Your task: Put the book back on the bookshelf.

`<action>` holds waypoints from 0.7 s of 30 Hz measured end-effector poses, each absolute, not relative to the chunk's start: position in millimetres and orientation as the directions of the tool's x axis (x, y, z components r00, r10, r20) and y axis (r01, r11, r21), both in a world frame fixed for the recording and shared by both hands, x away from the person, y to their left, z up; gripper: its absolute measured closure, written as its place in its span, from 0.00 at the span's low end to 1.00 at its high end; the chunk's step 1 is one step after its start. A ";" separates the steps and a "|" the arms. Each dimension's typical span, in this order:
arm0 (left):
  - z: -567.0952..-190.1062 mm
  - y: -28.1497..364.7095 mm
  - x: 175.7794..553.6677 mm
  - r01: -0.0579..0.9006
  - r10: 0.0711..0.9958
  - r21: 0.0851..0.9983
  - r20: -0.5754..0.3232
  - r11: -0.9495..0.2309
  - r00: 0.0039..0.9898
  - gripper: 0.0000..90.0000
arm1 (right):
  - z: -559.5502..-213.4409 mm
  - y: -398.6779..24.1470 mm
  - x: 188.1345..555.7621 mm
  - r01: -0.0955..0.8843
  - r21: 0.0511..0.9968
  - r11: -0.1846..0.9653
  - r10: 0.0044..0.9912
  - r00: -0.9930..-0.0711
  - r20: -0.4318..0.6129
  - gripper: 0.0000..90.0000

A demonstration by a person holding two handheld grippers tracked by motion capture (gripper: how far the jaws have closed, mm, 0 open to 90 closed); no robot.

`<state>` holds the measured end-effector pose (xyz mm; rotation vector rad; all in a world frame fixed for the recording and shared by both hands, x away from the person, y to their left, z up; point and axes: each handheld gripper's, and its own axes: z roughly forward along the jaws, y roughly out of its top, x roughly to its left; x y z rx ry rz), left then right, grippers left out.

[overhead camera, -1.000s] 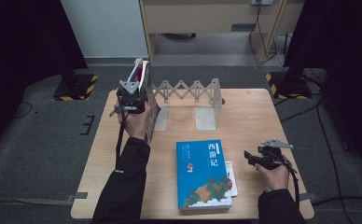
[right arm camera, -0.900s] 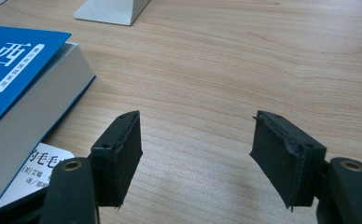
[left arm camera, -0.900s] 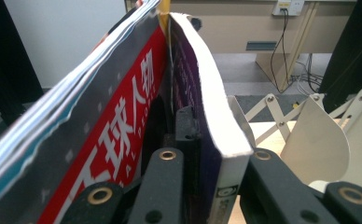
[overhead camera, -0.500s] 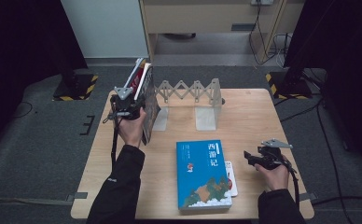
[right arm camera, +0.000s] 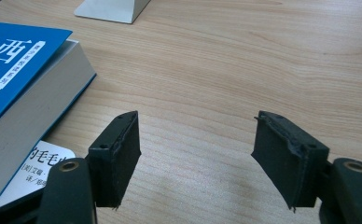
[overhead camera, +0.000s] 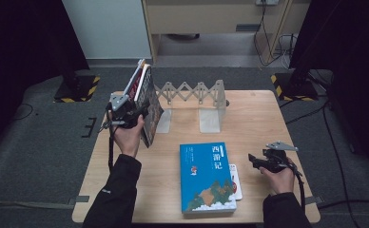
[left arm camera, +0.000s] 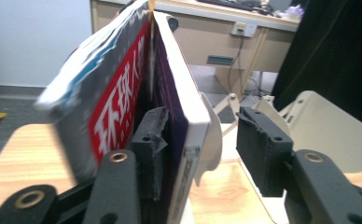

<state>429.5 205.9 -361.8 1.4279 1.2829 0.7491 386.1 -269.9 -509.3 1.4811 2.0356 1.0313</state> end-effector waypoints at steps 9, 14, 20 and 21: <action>-368.9 214.8 411.4 0.299 0.940 0.948 -0.200 0.114 0.276 0.50 | -508.7 -270.4 385.8 0.625 0.764 0.159 0.935 -0.344 0.086 0.34; -376.2 218.2 403.3 0.293 0.930 0.951 -0.191 0.096 0.316 0.47 | -508.5 -270.4 385.6 0.623 0.766 0.159 0.935 -0.344 0.085 0.34; -387.6 226.4 395.9 0.286 0.922 0.954 -0.190 0.092 0.338 0.46 | -507.8 -270.8 384.9 0.622 0.768 0.154 0.936 -0.340 0.088 0.34; -389.3 228.0 394.0 0.290 0.919 0.953 -0.194 0.094 0.343 0.45 | -507.7 -270.8 384.8 0.621 0.768 0.154 0.936 -0.340 0.087 0.34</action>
